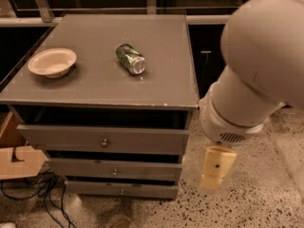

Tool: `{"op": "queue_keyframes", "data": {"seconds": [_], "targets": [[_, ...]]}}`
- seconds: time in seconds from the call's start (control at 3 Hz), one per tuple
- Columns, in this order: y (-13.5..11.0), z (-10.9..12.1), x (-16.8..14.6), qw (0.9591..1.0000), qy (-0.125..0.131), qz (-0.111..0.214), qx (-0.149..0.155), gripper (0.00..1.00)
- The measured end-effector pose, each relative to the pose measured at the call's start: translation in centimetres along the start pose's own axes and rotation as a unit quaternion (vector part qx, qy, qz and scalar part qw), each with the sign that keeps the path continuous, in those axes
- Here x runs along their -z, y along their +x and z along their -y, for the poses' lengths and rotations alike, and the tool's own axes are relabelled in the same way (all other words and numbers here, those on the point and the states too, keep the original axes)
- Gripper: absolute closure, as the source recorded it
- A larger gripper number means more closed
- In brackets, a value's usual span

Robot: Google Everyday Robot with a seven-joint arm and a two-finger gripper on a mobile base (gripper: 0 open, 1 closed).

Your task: Open top drawer

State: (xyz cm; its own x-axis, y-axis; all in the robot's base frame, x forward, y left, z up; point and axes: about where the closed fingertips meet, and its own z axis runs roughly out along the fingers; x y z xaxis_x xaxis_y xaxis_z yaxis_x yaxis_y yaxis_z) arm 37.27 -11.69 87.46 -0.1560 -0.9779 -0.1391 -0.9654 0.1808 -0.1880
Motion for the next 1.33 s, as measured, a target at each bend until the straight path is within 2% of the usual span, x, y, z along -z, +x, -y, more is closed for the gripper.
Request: {"op": "queue_keyframes", "data": {"seconds": [0.33, 0.67, 1.0, 1.33], "targets": [[-1.8, 1.8, -2.9, 0.9997, 0.022, 0.013, -0.001, 0.0], [-2.2, 2.3, -3.2, 0.9993, 0.031, 0.019, -0.002, 0.0], [-2.4, 1.4, -3.1, 0.9996, 0.021, 0.02, 0.006, 0.0], [-3.3, -0.5, -4.2, 0.9996, 0.009, 0.021, 0.018, 0.0]]}}
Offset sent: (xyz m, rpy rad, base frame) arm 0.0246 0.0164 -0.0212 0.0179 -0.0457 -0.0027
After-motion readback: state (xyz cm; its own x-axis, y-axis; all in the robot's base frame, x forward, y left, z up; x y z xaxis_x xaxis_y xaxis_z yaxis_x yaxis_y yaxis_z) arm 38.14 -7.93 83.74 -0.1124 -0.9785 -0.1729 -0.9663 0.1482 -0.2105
